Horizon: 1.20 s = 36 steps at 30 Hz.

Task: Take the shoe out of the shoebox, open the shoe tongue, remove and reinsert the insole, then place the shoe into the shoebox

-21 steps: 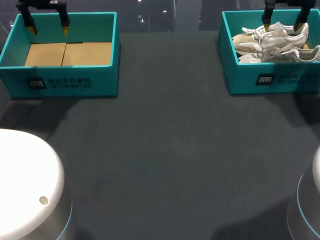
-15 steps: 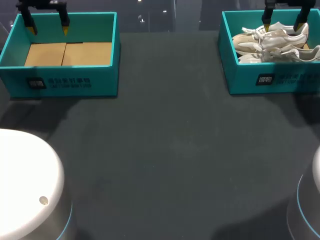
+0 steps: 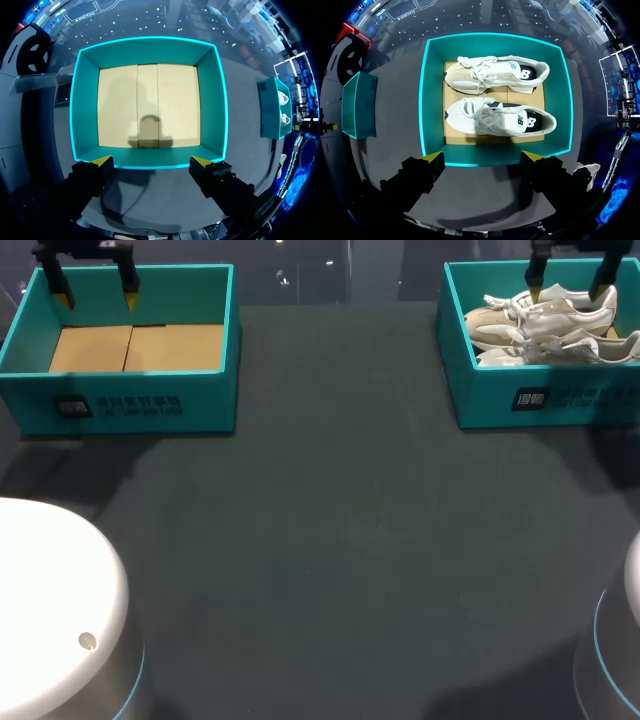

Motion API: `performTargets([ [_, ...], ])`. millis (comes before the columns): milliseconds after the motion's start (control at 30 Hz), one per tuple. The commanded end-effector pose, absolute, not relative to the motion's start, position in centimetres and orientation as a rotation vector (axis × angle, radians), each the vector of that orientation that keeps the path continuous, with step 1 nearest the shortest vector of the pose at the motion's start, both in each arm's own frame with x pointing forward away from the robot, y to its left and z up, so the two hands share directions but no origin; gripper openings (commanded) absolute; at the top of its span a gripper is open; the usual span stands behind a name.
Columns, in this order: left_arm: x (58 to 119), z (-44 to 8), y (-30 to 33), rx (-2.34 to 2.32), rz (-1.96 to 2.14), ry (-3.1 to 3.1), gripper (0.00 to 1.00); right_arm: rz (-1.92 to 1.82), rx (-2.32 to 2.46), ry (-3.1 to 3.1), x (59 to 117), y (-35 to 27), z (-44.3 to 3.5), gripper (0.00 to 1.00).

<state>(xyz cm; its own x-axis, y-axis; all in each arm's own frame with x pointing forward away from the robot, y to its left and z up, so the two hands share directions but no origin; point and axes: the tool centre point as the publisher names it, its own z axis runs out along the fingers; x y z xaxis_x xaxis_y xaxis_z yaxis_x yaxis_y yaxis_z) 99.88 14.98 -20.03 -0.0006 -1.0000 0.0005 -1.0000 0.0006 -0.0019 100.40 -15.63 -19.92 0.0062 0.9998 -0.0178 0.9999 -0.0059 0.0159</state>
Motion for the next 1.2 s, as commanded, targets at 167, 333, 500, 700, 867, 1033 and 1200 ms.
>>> performTargets([
  [167,99.9,-20.0,15.0,-2.22,-0.002,2.221,1.0,0.021,2.213,2.17,101.2,-19.4,-20.4,1.0],
  [333,99.9,-20.0,15.0,-2.22,-0.002,2.221,1.0,0.021,2.184,2.171,102.2,-22.1,-21.4,1.0],
  [500,99.9,-20.0,15.0,-2.22,-0.002,2.221,1.0,0.031,2.157,2.155,103.2,-24.6,-22.5,1.0],
  [700,99.9,-20.0,15.0,-2.22,-0.002,2.221,1.0,0.032,2.16,2.142,104.0,-27.7,-23.9,1.0],
  [867,99.9,-20.0,15.0,-2.22,-0.002,2.221,1.0,0.009,2.156,2.141,104.0,-29.3,-24.9,1.0],
  [1033,99.9,-20.0,15.0,-2.22,-0.002,2.221,1.0,0.007,2.159,2.154,104.2,-30.6,-26.2,1.0],
  [1200,99.9,-20.0,15.0,-2.22,-0.002,2.221,1.0,0.009,2.167,2.158,104.0,-31.6,-27.3,1.0],
])
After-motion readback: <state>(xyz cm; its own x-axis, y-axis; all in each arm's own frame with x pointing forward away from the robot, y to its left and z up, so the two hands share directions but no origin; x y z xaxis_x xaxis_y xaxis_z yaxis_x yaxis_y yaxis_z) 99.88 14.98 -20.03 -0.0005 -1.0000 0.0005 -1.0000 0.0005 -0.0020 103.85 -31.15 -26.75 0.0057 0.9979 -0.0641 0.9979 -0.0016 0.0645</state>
